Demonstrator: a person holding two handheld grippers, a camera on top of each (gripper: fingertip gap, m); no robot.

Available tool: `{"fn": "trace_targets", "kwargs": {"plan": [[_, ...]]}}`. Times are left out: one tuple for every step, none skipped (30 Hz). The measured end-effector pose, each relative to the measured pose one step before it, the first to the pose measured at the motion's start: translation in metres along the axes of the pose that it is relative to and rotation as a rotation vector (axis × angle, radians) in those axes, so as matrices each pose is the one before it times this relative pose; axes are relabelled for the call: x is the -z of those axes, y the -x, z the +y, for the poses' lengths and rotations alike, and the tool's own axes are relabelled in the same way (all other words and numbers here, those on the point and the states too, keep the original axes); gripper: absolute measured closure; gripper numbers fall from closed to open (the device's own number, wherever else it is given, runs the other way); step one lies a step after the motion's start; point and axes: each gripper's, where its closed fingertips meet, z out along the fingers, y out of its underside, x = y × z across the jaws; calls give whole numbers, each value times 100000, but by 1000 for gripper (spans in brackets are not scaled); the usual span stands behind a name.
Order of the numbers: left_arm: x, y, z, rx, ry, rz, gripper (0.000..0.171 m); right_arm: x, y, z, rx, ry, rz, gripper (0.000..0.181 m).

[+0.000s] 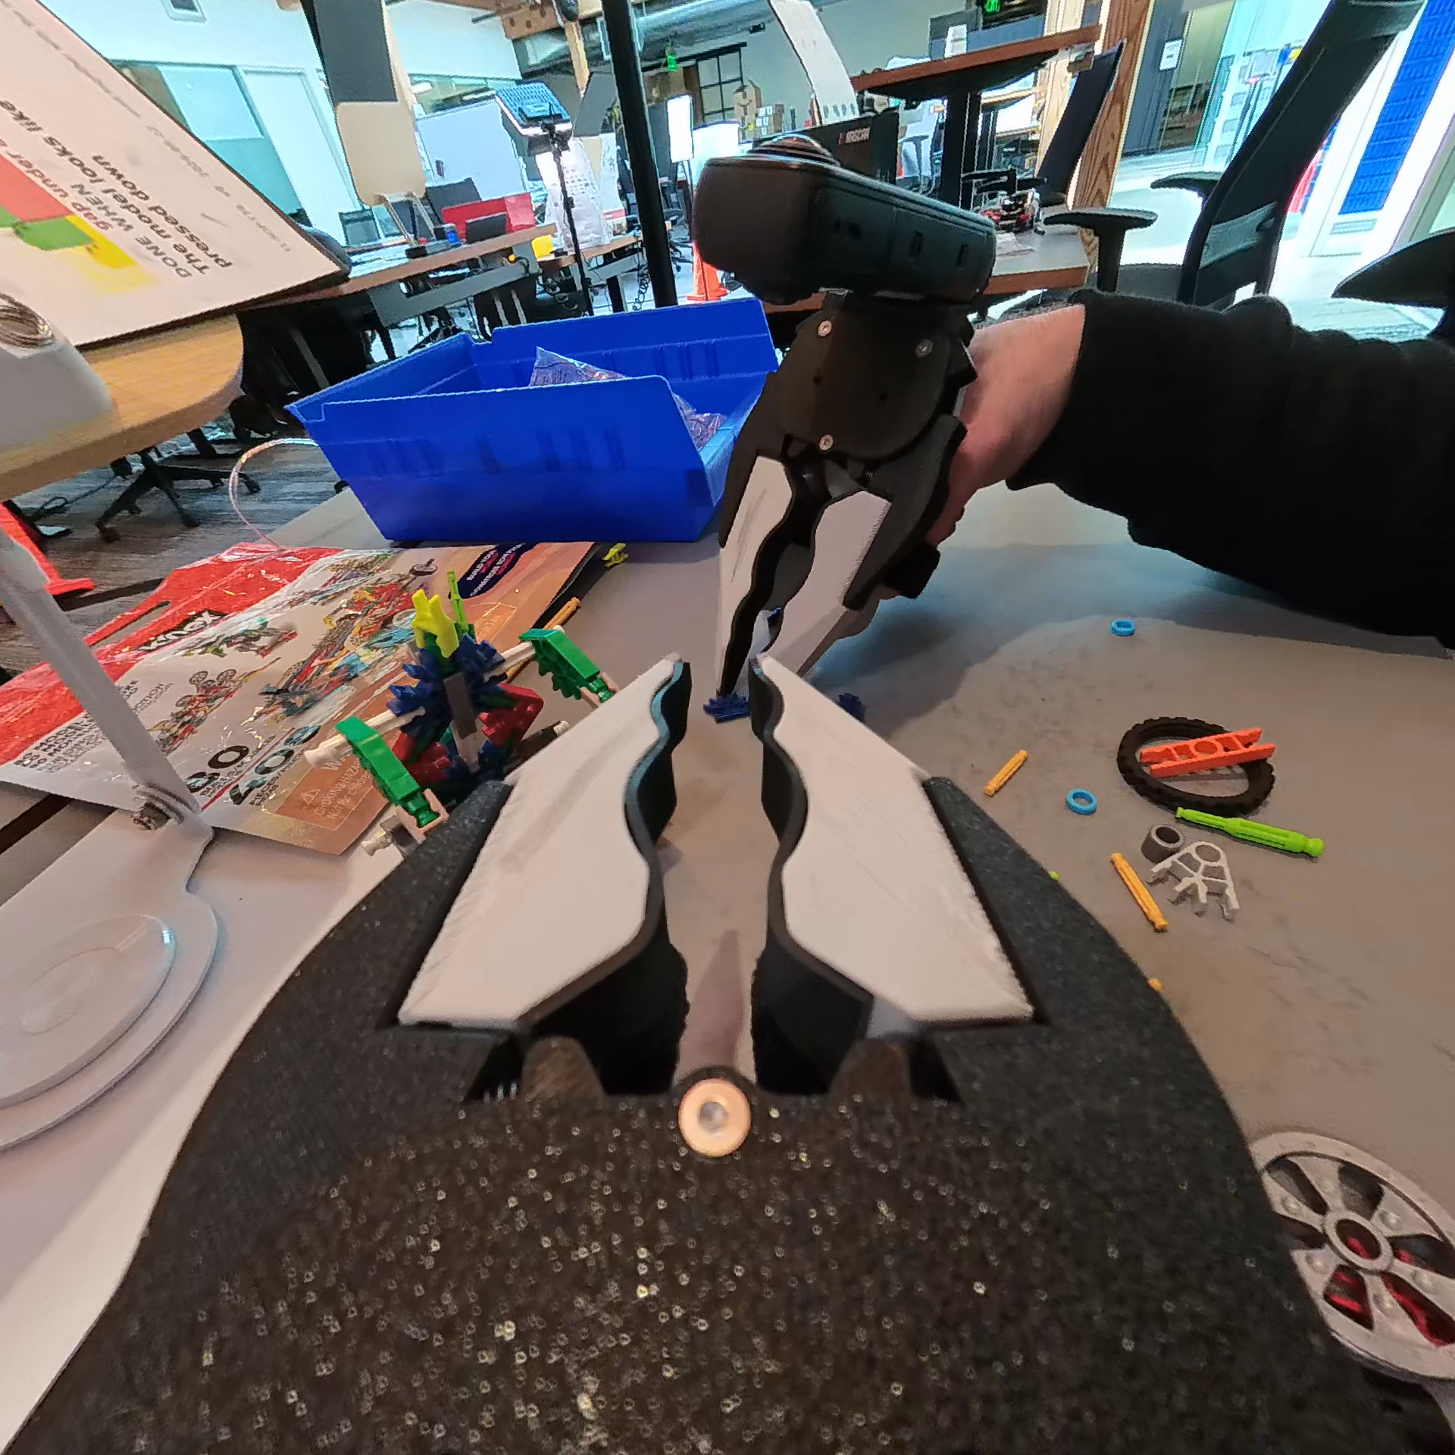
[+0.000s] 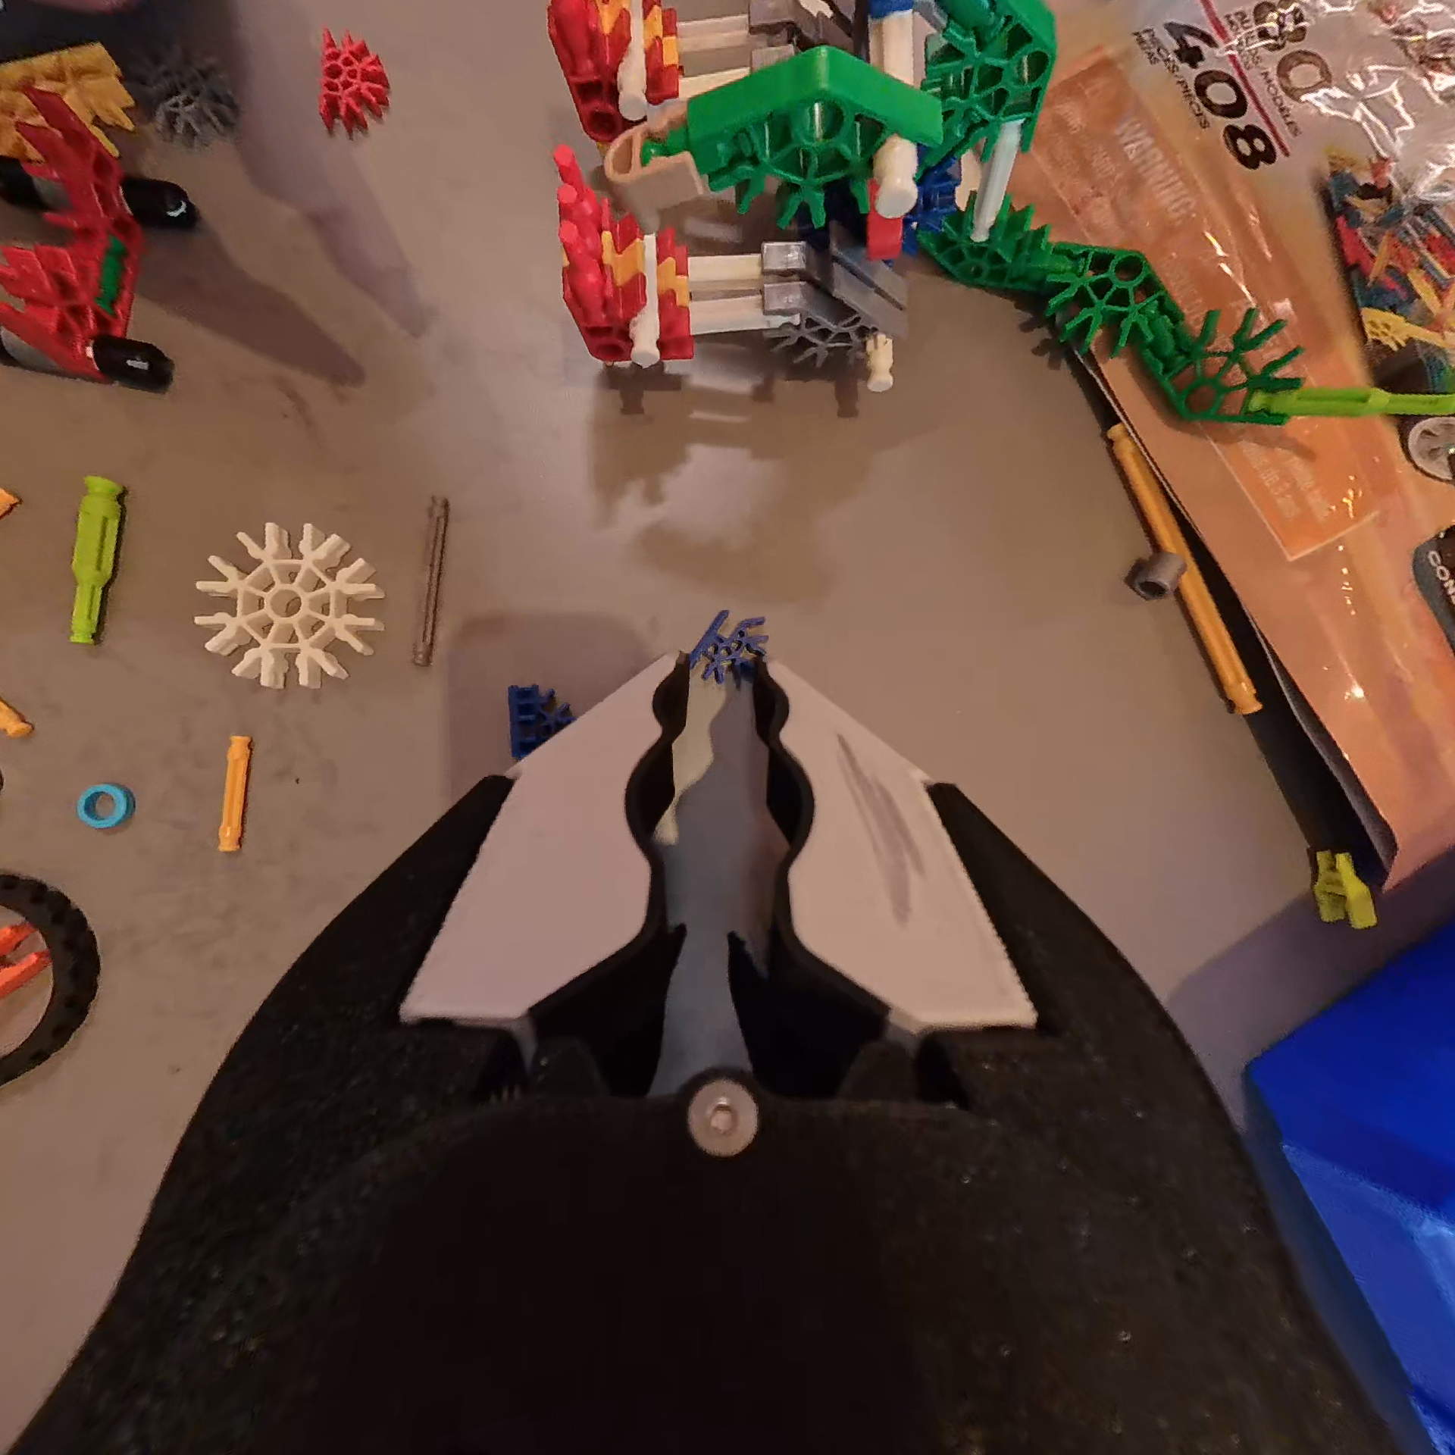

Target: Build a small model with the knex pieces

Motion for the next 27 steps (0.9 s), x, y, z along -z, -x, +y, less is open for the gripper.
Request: {"fn": "trace_targets", "kwargs": {"plan": [[-17, -26, 26, -107, 91, 55, 159, 2, 92, -37, 401, -197, -325, 166], [-15, -30, 28, -247, 209, 32, 159, 47, 55, -83, 492, -553, -15, 166], [-25, -11, 80, -331, 483, -151, 159, 88, 115, -168, 147, -1049, -381, 166], [-49, -22, 95, -452, 583, -162, 159, 133, 221, -227, -121, -1417, -1163, 166], [-45, -45, 101, -751, 609, -169, 159, 177, 306, -301, 2, -1817, -1526, 166], [-75, -28, 161, -1123, 1134, -522, 159, 249, 353, -488, 550, -2686, -1432, 166], [-102, 112, 263, -1002, 1844, -1455, 159, 310, 392, -719, 1280, -3663, -1161, 166], [-121, 184, 278, -430, 2028, -1786, 159, 346, 396, -838, 2024, -4037, -707, 166], [-78, -29, 100, 192, 951, -240, 159, 375, 320, -937, 3069, -4187, 421, 166], [-62, 15, 41, 2098, 673, -161, 158, 417, 375, -1044, 4411, -4312, 997, 166], [-86, 180, 64, 4657, 1048, -464, 156, 423, 545, -1124, 5468, -4338, 745, 166], [-24, -108, -168, 6097, -494, 1998, 156, 372, 315, -1151, 4940, -4106, 1926, 166], [56, -295, -307, 6716, -1404, 3577, 156, 283, -32, -1071, 3809, -3529, 3217, 166], [51, -8, -181, 5881, -767, 1500, 155, 187, -146, -968, 3781, -3328, 3474, 166], [-8, 97, -40, 4239, 13, 304, 155, 125, -191, -852, 3656, -3027, 3471, 166], [-7, -44, 23, 2704, 86, 934, 155, 33, -87, -690, 2781, -2253, 2366, 166], [8, -52, -71, 2307, -721, 771, 155, -16, 86, -587, 2459, -1847, 1218, 166], [1, -162, -168, 2612, -1371, 1619, 155, -82, 117, -508, 2615, -1591, 1223, 166], [10, -290, -205, 3331, -1706, 2671, 155, -148, 72, -320, 2622, -531, 1426, 166], [45, -336, -284, 3313, -2264, 2959, 155, -194, 11, -139, 2765, 457, 1781, 166], [83, -382, -342, 2555, -2556, 3113, 156, -164, -117, -82, 2884, 579, 2499, 166], [58, -155, -124, 1548, -993, 1715, 158, -69, -128, -119, 2546, 241, 2136, 166], [73, 32, -118, 841, -1020, 504, 158, 29, -92, -190, 1638, -283, 1333, 166], [103, -7, -228, 1435, -1752, 918, 158, 74, -100, -215, 1027, -663, 1102, 166], [106, -98, -232, 2044, -1628, 1701, 159, 79, -85, -114, 921, -312, 858, 166], [91, -44, -189, 1578, -1269, 1266, 158, 81, -120, -24, 917, 7, 985, 166], [136, -30, -280, 813, -1706, 863, 158, 91, -76, -6, 437, -112, 462, 166]]}}
